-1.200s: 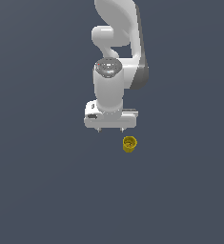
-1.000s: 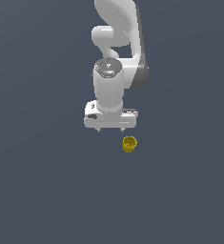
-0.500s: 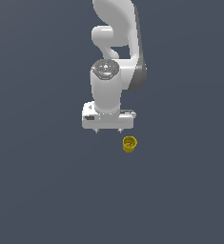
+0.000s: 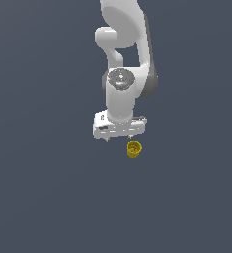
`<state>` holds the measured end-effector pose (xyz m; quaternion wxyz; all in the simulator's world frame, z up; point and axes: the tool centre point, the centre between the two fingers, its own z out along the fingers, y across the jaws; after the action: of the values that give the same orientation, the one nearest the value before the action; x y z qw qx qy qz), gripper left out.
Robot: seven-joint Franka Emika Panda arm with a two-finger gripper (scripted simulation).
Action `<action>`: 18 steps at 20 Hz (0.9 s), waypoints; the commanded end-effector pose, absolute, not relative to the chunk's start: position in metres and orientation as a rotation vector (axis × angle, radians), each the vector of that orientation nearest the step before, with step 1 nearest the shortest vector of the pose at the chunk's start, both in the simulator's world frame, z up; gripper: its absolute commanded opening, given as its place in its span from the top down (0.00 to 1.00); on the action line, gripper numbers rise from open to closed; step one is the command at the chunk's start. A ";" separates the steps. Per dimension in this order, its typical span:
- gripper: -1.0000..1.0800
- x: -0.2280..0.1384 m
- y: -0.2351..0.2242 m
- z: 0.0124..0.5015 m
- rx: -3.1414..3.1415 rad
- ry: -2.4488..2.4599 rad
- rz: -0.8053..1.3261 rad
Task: Pick up the object and move it to a goal position.
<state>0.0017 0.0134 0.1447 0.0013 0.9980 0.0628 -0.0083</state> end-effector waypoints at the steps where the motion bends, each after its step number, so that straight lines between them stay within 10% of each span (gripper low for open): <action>1: 0.04 0.002 0.029 0.134 3.123 0.305 -0.022; 18: 0.04 0.000 0.089 0.096 3.063 0.699 -0.002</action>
<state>0.0005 0.0894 0.0967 -0.0001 0.9749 0.2227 -0.0007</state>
